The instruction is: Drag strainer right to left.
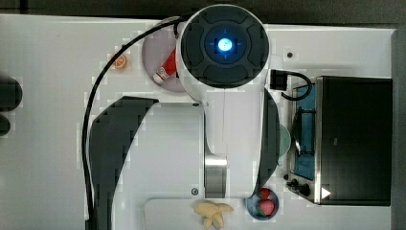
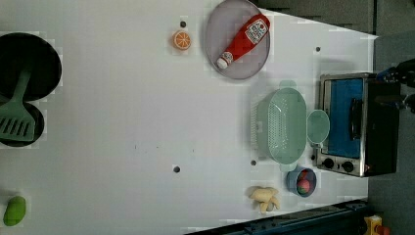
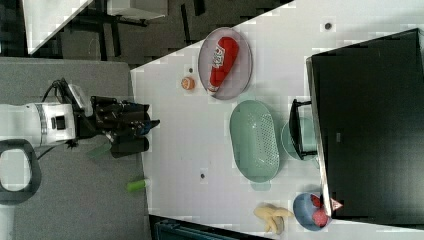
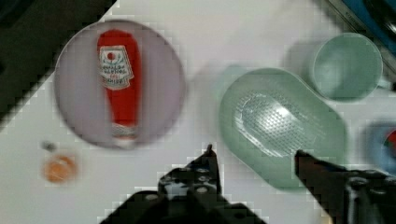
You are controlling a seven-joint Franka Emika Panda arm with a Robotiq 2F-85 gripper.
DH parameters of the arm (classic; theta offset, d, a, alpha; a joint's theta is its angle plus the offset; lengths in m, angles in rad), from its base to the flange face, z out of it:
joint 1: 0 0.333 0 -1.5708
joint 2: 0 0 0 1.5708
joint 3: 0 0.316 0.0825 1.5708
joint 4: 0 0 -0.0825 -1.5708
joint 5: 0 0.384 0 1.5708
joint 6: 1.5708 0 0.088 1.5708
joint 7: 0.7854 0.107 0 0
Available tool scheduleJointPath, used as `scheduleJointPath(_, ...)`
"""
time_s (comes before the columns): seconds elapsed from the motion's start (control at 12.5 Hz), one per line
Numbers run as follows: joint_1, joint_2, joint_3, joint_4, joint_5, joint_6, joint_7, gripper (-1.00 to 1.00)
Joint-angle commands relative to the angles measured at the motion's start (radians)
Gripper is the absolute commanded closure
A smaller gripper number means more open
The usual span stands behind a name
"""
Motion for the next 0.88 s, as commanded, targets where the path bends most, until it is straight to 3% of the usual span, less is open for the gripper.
scheduleJointPath(0.08,-0.051,-0.572,-0.015,-0.335,0.004,-0.247,-0.011,-0.6)
scheduleJointPath(0.24,-0.051,-0.57,-0.015,-0.344,0.005,-0.244,-0.011,-0.99)
scheduleJointPath(0.64,-0.051,-0.463,-0.013,-0.466,0.005,-0.003,0.017,-1.0)
scheduleJointPath(0.88,-0.051,-0.319,-0.013,-0.561,0.005,0.234,0.203,-1.0)
